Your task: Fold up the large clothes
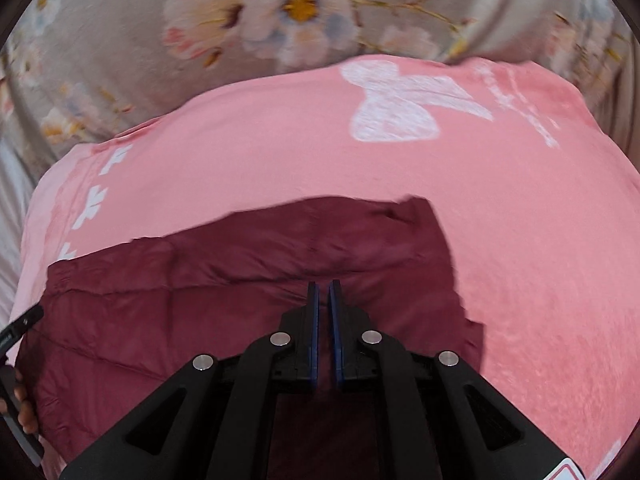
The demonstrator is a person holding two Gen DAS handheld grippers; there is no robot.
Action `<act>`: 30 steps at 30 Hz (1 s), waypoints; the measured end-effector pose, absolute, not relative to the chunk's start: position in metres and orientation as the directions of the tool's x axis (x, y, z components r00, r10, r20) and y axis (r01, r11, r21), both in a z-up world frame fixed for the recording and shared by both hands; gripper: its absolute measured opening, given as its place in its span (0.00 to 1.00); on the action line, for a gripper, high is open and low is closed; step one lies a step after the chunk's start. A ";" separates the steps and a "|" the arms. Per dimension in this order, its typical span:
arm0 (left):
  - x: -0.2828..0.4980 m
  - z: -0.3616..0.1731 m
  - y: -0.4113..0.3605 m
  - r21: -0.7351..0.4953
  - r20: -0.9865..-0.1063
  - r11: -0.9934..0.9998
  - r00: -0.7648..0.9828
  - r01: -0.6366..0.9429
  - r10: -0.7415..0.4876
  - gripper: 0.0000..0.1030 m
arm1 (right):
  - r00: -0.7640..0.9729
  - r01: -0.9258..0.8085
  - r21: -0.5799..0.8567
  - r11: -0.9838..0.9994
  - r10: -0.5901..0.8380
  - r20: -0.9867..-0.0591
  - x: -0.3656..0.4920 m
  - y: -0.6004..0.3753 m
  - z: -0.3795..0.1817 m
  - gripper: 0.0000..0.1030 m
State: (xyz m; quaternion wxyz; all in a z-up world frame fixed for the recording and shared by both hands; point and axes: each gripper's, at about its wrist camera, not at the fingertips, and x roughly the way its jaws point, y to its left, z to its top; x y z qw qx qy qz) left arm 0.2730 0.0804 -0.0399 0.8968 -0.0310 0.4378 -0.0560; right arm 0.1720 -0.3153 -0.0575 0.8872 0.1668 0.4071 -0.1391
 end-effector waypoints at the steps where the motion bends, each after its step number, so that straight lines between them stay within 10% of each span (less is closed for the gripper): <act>1: 0.273 -0.048 0.087 -0.119 -0.787 0.991 0.604 0.058 -0.130 0.88 | 0.630 0.389 0.185 0.902 -0.114 -0.768 0.170 -0.318 -0.061 0.07; 10: 0.271 -0.063 0.095 -0.156 -0.791 0.987 0.594 0.033 -0.145 0.93 | 0.576 0.433 0.028 0.901 -0.252 -0.778 0.170 -0.302 -0.068 0.12; 16: 0.220 -0.024 0.090 -0.235 -0.741 0.971 0.639 0.043 -0.207 0.92 | 0.695 0.189 0.097 0.977 -0.063 -0.716 0.141 -0.194 -0.026 0.12; 30: 0.168 -0.021 0.010 0.042 -0.729 0.994 0.684 0.097 -0.036 0.86 | 0.657 0.137 0.081 0.987 -0.030 -0.753 0.125 -0.142 -0.065 0.12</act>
